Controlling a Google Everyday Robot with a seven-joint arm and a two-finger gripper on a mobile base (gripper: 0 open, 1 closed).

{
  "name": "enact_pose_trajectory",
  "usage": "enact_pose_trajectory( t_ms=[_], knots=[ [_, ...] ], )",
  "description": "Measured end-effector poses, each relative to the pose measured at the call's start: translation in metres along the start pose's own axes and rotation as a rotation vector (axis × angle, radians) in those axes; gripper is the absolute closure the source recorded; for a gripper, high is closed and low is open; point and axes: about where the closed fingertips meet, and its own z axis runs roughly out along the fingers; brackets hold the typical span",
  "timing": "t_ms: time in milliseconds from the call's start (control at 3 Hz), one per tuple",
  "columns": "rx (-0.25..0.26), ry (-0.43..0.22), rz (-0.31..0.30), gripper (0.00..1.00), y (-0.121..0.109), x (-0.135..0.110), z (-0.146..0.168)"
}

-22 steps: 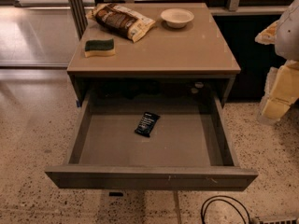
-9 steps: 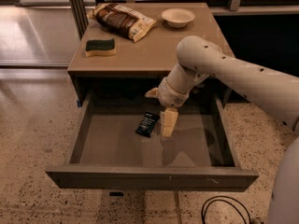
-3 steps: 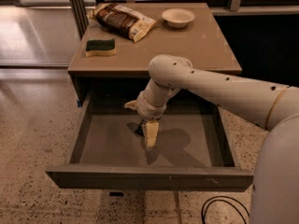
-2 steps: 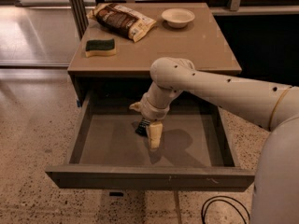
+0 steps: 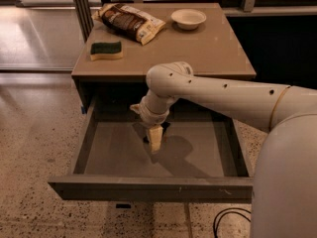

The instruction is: Pick rxbar blueberry from top drawer and place on counter

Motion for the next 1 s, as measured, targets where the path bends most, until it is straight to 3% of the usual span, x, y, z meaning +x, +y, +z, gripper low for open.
enact_pose_trajectory(
  t_ms=[333,667,1000],
  knots=[
    [0.005,-0.003,-0.031,0.00,-0.014,-0.008,0.015],
    [-0.074,0.003,-0.025,0.00,-0.004,-0.010,0.021],
    [-0.109,0.012,-0.007,0.00,0.003,-0.003,0.025]
  ],
)
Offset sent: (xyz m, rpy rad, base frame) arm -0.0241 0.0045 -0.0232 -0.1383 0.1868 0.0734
